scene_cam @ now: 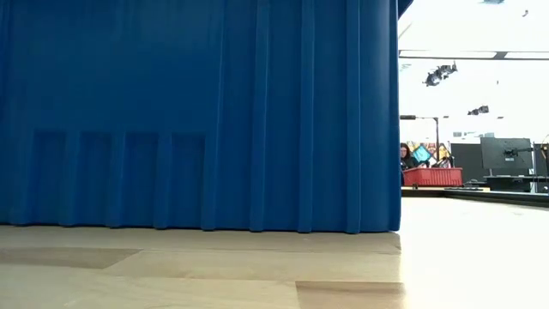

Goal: Pick and place slides into bin
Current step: Put the white slide into the blue container

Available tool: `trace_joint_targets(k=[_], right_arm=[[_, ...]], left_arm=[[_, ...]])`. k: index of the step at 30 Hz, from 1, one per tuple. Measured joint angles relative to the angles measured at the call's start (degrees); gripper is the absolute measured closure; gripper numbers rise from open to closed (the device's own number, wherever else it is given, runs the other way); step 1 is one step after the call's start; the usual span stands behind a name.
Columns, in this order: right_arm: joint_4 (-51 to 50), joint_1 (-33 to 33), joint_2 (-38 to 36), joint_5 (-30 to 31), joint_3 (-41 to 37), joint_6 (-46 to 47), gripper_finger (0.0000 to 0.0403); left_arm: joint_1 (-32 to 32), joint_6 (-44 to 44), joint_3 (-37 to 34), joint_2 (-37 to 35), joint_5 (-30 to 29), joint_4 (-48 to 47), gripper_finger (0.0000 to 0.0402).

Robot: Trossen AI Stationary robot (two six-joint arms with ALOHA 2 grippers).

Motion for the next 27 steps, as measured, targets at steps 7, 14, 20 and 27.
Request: trace_joint_targets(k=[7, 14, 20, 27], right_arm=[[3.0, 0.0, 0.0, 0.8, 0.0, -2.9, 0.0181], [3.6, 0.0, 0.0, 0.8, 0.0, -0.3, 0.0181], [3.6, 0.0, 0.0, 0.8, 0.0, -0.4, 0.0181], [4.3, 0.0, 0.0, 0.9, 0.0, 5.0, 0.0181]], left_arm=[[2.2, 0.1, 3.7, 0.0, -3.4, -1.2, 0.0401], [4.6, 5.2, 6.3, 0.0, -3.9, 3.4, 0.0401], [6.9, 6.5, 6.7, 0.0, -5.7, 3.9, 0.0401], [9.4, 13.8, 10.0, 0.1, -8.6, 9.9, 0.0401]])
